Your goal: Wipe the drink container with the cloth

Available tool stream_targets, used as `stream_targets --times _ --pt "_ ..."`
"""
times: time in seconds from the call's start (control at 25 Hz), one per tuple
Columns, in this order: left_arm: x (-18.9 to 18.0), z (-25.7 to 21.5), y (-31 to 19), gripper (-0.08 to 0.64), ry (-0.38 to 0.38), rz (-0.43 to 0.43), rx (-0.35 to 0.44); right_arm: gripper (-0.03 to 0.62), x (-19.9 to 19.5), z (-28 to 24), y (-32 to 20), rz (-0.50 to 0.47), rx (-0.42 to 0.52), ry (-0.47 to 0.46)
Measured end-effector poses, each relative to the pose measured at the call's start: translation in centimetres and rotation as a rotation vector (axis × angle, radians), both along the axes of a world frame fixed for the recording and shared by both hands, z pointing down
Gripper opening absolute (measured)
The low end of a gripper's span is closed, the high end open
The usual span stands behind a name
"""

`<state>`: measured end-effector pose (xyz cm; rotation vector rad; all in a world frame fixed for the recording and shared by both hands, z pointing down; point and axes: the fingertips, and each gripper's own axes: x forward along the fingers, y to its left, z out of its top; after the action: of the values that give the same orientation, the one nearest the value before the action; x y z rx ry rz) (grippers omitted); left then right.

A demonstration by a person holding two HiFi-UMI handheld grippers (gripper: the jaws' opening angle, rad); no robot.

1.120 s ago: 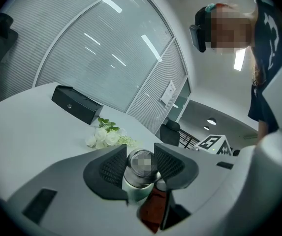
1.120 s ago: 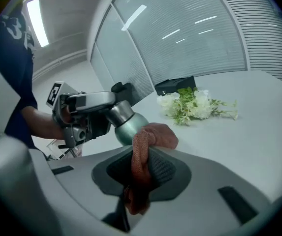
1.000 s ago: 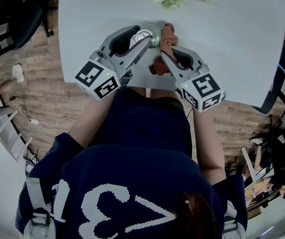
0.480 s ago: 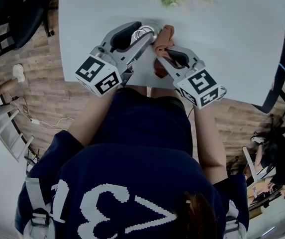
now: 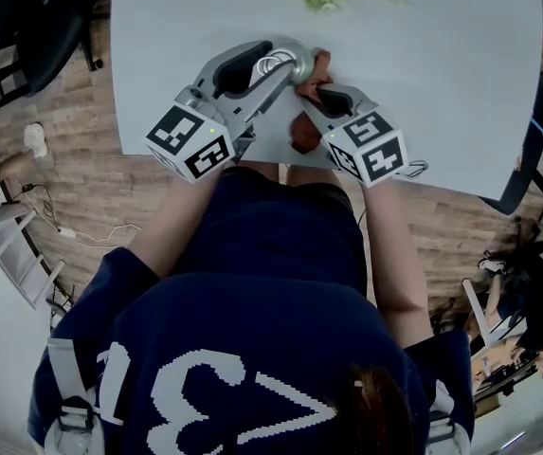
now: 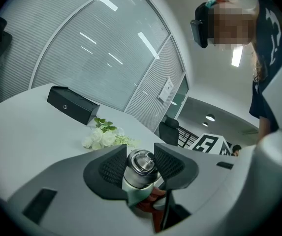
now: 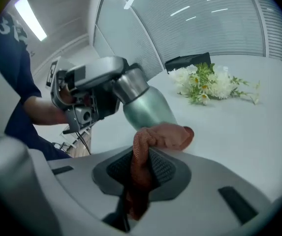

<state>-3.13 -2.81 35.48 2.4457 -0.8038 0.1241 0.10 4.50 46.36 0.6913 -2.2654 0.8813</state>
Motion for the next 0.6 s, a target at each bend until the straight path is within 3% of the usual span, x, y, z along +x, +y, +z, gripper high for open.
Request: stream_targets --times 0.36,0.48,0.6 --pt "0.0 0.0 -0.1 0.183 0.009 -0.004 -0.014 0.074 -2.6 -8.4 -0.4 0.007 0.090 -0.337" --pt "0.0 0.0 -0.1 0.183 0.012 -0.008 -0.021 0.072 -3.0 -6.1 0.1 0.001 0.041 -0.334" --pt "0.1 0.1 -0.1 0.183 0.010 0.004 -0.019 0.074 -3.0 -2.3 0.7 0.011 -0.036 -0.244"
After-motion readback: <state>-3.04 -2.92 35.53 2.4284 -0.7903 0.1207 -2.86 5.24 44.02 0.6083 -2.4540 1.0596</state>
